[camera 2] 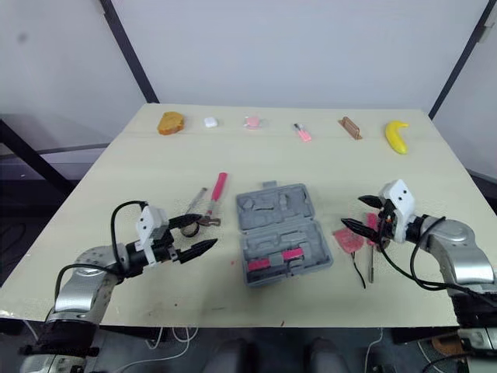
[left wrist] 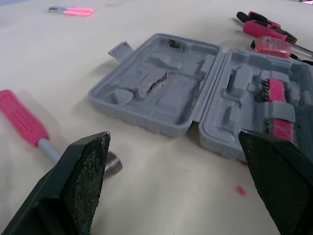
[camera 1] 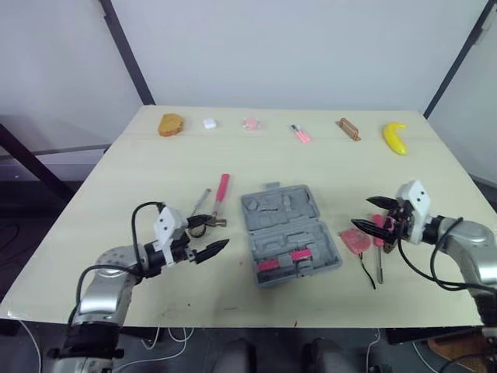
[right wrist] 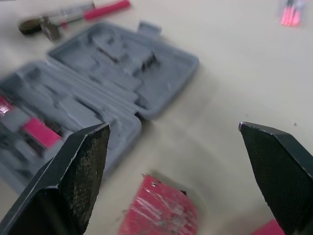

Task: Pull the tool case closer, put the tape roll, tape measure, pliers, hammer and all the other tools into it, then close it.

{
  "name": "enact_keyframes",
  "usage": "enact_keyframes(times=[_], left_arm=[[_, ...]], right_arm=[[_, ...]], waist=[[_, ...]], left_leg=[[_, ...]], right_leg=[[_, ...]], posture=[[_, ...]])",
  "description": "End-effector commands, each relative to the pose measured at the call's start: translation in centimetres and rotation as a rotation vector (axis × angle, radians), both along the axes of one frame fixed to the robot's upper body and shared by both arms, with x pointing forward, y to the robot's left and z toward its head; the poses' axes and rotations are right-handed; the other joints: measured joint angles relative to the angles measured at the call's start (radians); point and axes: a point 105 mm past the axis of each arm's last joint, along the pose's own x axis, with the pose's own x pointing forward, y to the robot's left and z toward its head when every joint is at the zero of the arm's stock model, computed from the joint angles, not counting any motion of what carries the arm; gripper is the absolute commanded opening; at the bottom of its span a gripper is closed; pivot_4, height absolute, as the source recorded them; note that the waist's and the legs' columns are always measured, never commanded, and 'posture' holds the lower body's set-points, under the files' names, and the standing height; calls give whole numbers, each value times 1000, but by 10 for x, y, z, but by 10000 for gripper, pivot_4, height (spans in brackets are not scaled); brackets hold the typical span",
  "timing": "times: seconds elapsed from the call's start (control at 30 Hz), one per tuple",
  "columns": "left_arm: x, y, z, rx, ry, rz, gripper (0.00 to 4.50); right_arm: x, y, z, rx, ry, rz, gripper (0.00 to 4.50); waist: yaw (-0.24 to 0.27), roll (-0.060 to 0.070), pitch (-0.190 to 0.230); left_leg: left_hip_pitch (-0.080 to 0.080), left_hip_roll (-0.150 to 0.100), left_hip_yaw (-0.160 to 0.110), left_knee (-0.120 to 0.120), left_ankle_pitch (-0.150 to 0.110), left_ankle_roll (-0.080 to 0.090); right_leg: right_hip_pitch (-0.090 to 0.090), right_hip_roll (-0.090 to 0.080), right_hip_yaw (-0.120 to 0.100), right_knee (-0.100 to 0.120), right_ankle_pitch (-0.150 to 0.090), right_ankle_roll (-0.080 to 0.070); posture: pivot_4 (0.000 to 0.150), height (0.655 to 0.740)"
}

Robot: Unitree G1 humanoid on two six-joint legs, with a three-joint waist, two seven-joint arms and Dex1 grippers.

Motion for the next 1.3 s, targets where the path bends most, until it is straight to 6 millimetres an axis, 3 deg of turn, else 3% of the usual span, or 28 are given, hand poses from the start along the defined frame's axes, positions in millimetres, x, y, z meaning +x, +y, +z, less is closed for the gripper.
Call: enact_keyframes(times=[0.03,0.13,0.23,0.47,0.7,1.3], left_arm=[[7,-9,-5,22,6,-25,45000],[13,-14,-10,9,25,-30,45000],[13,-15,-18,47,44,-50,36631],[16,-11,-23,70,80,-71,561],[24,-2,-26,98,105,-68,139],[29,-10,-31,112,135,-130,139]], right_arm=[[15,3,-6,-109,-7,26,44345],[31,16,-9,-144,-9,63,44345],[39,20,-14,-176,-4,87,35982],[45,32,-27,-236,23,137,63],[50,47,-36,-275,3,162,0],[51,79,-44,-252,-27,213,0]], waist=[[-1,0,0],[-5,0,0],[-6,0,0],[-3,0,0],[-7,0,0],[-27,1,1]], left_leg=[[0,0,0,0,0,0],[0,0,0,0,0,0],[0,0,0,0,0,0],[-2,0,1,0,0,0],[-2,0,1,0,0,0],[-2,0,1,0,0,0]], right_leg=[[0,0,0,0,0,0],[0,0,0,0,0,0],[-1,1,0,1,0,0],[-3,0,1,1,0,0],[-4,0,1,2,0,0],[-4,0,1,3,0,0]], posture=[[1500,7400],[1500,7400],[1500,7400],[1500,7400],[1500,7400],[1500,7400]])
